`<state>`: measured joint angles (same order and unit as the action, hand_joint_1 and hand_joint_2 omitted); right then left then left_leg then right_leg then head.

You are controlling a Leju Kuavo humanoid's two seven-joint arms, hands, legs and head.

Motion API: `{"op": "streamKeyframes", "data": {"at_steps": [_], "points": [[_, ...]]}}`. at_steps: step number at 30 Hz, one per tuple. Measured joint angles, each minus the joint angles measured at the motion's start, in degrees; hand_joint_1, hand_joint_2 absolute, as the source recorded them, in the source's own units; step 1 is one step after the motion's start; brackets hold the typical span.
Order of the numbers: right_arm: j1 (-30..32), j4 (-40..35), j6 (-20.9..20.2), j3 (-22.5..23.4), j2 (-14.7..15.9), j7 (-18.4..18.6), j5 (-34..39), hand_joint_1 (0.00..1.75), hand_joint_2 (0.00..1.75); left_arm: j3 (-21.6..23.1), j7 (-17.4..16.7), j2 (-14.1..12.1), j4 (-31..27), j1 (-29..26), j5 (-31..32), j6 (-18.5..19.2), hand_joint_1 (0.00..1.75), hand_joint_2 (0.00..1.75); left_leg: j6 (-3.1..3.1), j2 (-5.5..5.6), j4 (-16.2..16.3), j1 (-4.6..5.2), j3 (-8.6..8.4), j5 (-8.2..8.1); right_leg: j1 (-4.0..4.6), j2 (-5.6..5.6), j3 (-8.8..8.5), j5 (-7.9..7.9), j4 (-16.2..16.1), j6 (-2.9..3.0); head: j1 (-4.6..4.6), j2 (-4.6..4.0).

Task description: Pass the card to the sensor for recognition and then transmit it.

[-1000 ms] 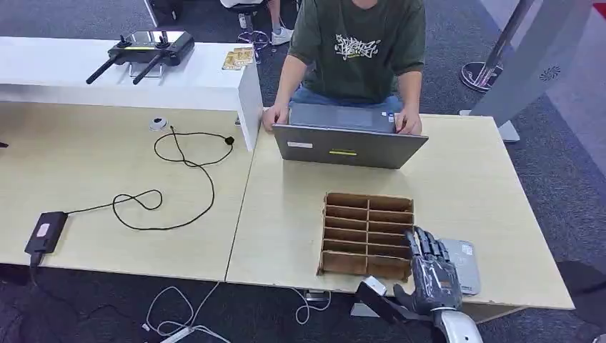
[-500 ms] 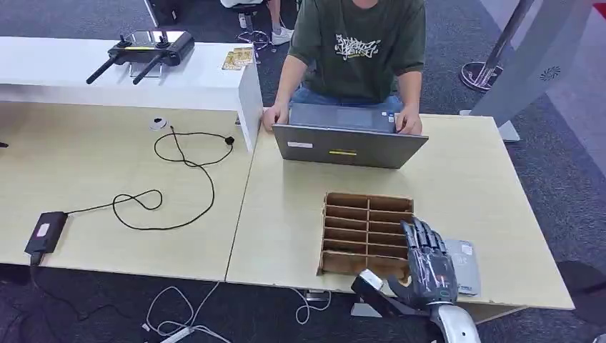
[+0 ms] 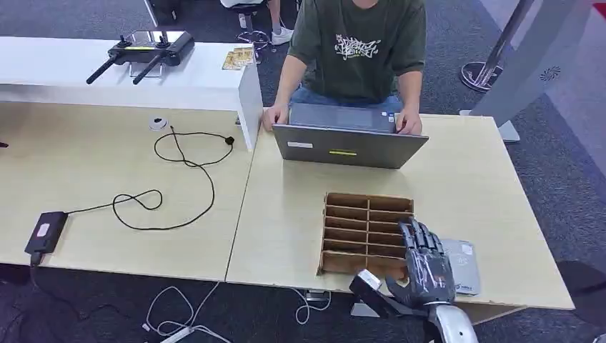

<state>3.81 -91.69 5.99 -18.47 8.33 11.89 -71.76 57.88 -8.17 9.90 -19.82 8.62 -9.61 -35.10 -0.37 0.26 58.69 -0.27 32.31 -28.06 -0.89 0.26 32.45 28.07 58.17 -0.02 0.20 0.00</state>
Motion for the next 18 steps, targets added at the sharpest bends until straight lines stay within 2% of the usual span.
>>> {"op": "streamKeyframes", "data": {"at_steps": [9, 18], "points": [[0.05, 0.02, -0.74, 0.0, -0.02, 0.46, 0.0, 0.0, 1.75, -2.8, -1.18, 0.0, -0.79, -0.57, 4.92, 0.33, 0.0, 0.0, 0.0, 0.0, 0.0, 0.0, 0.0, 0.0, 0.0, 0.0, 0.0, 0.0, 0.0, 0.0, 0.0, 0.0], [0.42, -0.04, -0.68, 0.0, -0.22, 0.81, -0.2, 0.0, 1.75, -4.7, -1.53, 0.07, -1.09, -0.83, 6.21, 0.88, 0.0, 0.0, 0.0, -0.01, 0.0, 0.0, 0.0, 0.0, 0.0, -0.01, 0.01, 0.0, 0.0, 0.0, -0.02, 0.0]]}}
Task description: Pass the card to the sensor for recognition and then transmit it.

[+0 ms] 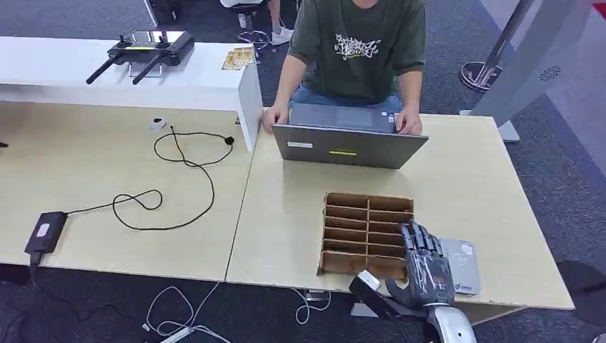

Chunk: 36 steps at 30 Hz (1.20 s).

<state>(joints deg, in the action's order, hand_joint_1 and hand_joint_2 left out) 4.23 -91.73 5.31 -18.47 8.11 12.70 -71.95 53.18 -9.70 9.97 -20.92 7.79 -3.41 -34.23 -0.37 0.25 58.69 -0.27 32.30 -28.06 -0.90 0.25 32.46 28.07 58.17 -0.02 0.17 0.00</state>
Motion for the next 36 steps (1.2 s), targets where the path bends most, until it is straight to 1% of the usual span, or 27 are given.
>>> {"op": "streamKeyframes", "data": {"at_steps": [11, 36], "points": [[0.35, -0.02, 0.0, 0.0, -0.15, 0.0, -0.02, 0.0, 1.75, -1.07, 0.0, 0.13, -0.17, -0.44, 0.42, 0.37, 0.0, 0.0, 0.0, 0.0, 0.0, 0.0, 0.0, 0.0, 0.0, 0.0, 0.0, 0.0, 0.0, 0.0, 0.02, 0.0], [0.76, 0.0, 0.09, 0.0, -0.15, 0.07, 0.0, 0.0, 1.75, -4.79, -0.04, 0.37, -0.66, -0.74, 4.81, 1.11, 0.0, 0.0, 0.0, 0.0, 0.0, 0.0, 0.01, 0.0, 0.0, 0.0, 0.0, 0.0, 0.0, 0.0, 0.02, 0.0]]}}
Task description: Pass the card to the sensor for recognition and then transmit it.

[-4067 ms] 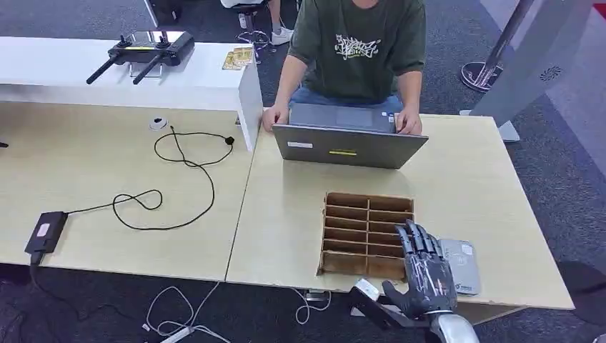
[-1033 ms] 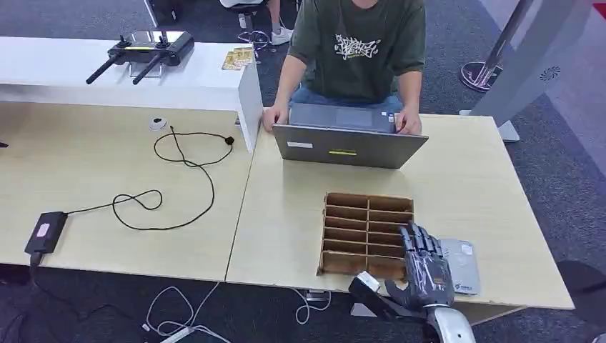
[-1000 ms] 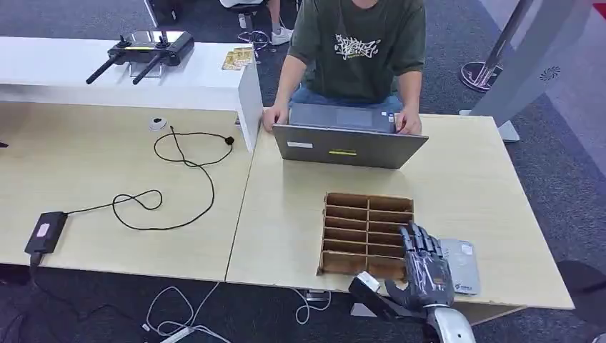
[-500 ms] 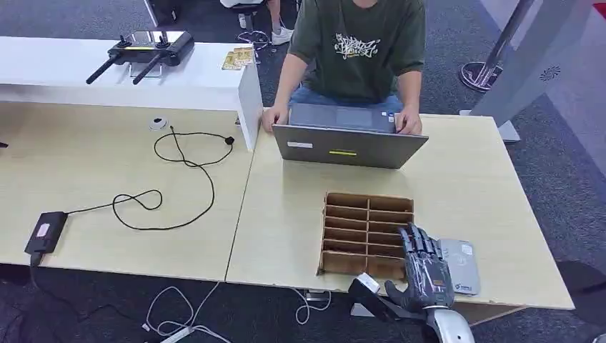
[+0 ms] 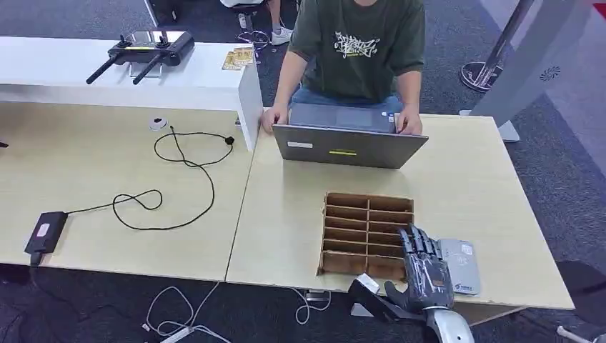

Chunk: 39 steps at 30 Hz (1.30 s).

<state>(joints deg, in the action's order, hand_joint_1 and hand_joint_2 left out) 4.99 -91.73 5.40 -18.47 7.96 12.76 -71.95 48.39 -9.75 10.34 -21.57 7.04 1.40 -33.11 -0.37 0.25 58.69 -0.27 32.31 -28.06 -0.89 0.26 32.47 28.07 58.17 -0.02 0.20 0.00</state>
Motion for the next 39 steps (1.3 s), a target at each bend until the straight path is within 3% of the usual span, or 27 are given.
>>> {"op": "streamKeyframes", "data": {"at_steps": [39], "points": [[-0.35, 0.04, 0.0, 0.0, 0.0, -0.35, -0.15, 0.0, 1.75, -5.31, -0.15, 0.09, -0.94, -1.17, 4.04, 1.84, 0.0, 0.0, 0.0, 0.0, 0.0, 0.0, 0.01, 0.0, 0.0, 0.0, 0.0, 0.0, 0.0, 0.0, 0.0, 0.0]]}}
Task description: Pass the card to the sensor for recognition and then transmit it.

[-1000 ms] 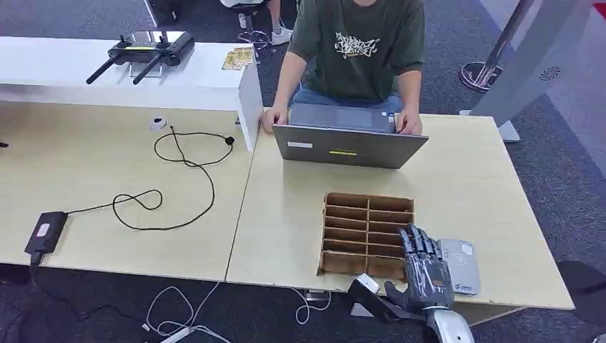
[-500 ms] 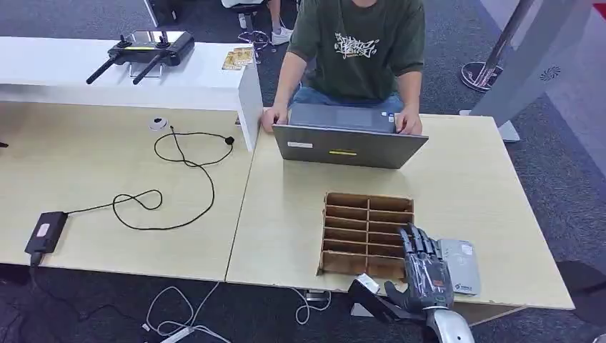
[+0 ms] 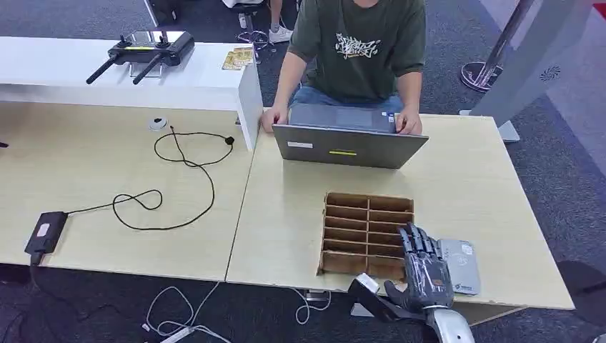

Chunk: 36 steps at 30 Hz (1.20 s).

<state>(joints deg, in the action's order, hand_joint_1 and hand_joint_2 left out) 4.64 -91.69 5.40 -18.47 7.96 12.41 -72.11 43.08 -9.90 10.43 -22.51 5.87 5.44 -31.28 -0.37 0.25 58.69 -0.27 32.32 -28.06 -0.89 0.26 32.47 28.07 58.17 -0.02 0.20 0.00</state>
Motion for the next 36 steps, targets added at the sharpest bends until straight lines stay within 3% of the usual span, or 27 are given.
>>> {"op": "streamKeyframes", "data": {"at_steps": [2, 3, 4, 5, 6, 7, 36], "points": [[-0.1, 0.02, 0.0, 0.0, 0.0, -0.07, 0.0, 0.09, 1.75, -0.17, 0.15, 0.02, -0.02, -0.08, 0.22, 0.0, 0.0, 0.0, 0.0, 0.0, 0.0, 0.0, 0.0, 0.0, 0.0, 0.0, 0.0, 0.0, 0.0, 0.0, 0.0, 0.0], [-0.14, 0.02, 0.0, -0.02, -0.02, -0.07, 0.02, 0.42, 1.75, -0.3, 0.17, 0.02, -0.02, -0.12, 0.28, 0.0, 0.0, 0.0, 0.0, 0.0, 0.0, 0.0, 0.0, 0.0, 0.0, 0.0, 0.0, 0.0, 0.0, 0.0, 0.0, 0.0], [-0.17, 0.04, 0.0, -0.02, -0.02, -0.09, 0.04, 1.34, 1.75, -0.46, 0.17, 0.02, -0.02, -0.15, 0.44, 0.0, 0.0, 0.0, 0.0, 0.0, 0.0, 0.0, 0.0, 0.0, 0.0, 0.0, 0.0, 0.0, 0.0, 0.0, 0.0, 0.0], [-0.19, 0.04, 0.0, -0.02, -0.02, -0.15, 0.07, 1.03, 1.75, -0.63, 0.17, 0.02, -0.02, -0.18, 0.59, 0.0, 0.0, 0.0, 0.0, 0.0, 0.0, 0.0, 0.0, 0.0, 0.0, 0.0, 0.0, 0.0, 0.0, 0.0, 0.0, 0.0], [-0.2, 0.07, 0.0, -0.02, -0.02, -0.24, 0.09, 1.03, 1.75, -0.85, 0.17, 0.04, -0.02, -0.21, 0.68, 0.02, 0.0, 0.0, 0.0, 0.0, 0.0, 0.0, 0.0, 0.0, 0.0, 0.0, 0.0, 0.0, 0.0, 0.0, 0.0, 0.0], [-0.2, 0.11, 0.0, -0.04, -0.02, -0.28, 0.09, 0.0, 1.75, -1.03, 0.17, 0.11, -0.02, -0.24, 0.79, 0.02, 0.0, 0.0, 0.0, 0.0, 0.0, 0.0, 0.0, 0.0, 0.0, 0.0, 0.0, 0.0, 0.0, 0.0, 0.0, 0.0], [0.2, 0.44, -0.37, -0.22, -1.05, -0.26, -0.52, 0.0, 1.75, -4.37, -0.24, 0.55, -0.5, -0.64, 4.06, 0.83, 0.0, 0.0, 0.0, 0.0, 0.0, 0.0, 0.0, 0.0, 0.0, 0.0, 0.01, 0.0, 0.0, 0.0, -0.02, 0.0]]}}
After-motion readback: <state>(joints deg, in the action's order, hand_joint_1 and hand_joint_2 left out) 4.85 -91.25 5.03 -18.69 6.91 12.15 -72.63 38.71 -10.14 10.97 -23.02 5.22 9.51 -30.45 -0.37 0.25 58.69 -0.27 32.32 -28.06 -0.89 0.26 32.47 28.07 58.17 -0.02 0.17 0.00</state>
